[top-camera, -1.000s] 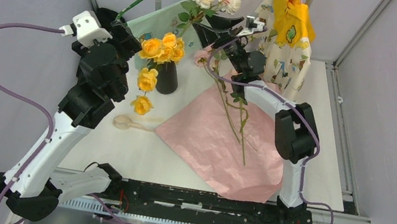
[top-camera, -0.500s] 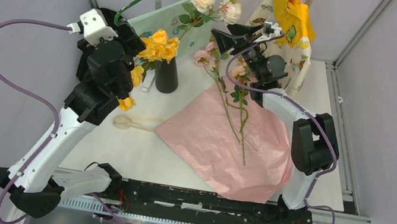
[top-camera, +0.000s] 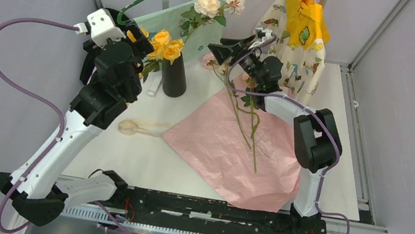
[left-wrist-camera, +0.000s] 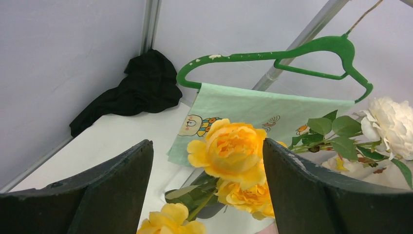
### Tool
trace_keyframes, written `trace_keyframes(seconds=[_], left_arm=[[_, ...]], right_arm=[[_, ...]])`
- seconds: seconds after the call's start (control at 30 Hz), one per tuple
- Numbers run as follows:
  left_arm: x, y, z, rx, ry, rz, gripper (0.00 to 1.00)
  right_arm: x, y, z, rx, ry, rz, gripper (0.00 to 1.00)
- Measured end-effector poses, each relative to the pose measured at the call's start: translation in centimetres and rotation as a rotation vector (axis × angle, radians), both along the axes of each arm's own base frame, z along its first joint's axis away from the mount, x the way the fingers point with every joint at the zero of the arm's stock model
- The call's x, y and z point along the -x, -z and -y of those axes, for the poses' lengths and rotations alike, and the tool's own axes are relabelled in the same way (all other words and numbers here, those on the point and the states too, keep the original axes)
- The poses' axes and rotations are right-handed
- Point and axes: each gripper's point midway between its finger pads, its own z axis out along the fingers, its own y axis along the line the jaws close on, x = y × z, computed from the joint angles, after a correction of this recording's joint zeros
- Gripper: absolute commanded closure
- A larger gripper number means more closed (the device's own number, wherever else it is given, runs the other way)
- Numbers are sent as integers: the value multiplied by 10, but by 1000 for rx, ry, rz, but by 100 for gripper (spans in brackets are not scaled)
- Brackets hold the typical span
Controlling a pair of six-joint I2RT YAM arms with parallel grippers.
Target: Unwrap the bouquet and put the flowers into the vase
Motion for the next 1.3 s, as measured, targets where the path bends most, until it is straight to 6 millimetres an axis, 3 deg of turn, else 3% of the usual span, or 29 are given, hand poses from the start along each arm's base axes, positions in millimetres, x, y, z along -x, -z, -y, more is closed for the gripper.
trace_keyframes(seconds=[0.17,0.3,0.4,0.67,0.93,1.13,1.3], left_arm=[[3,-2,-7,3,-39,4,12],[7,-11,-10,15,-44,24,12],[10,-17,-11,24,-43,38,12],[9,-24,-2,31,33,58,12],[-4,-24,22,20,145,49,12],[-20,-11,37,-4,176,5,12],[-23,-8,41,-9,190,-5,12]], right_arm=[[9,72,14,183,63,-124,14],[6,103,26,310,133,-171,24],[-7,129,32,435,183,-239,31],[-72,182,34,682,305,-361,45],[-80,259,49,901,323,-532,45],[-67,285,57,983,294,-598,45],[-64,288,58,995,281,-607,56]])
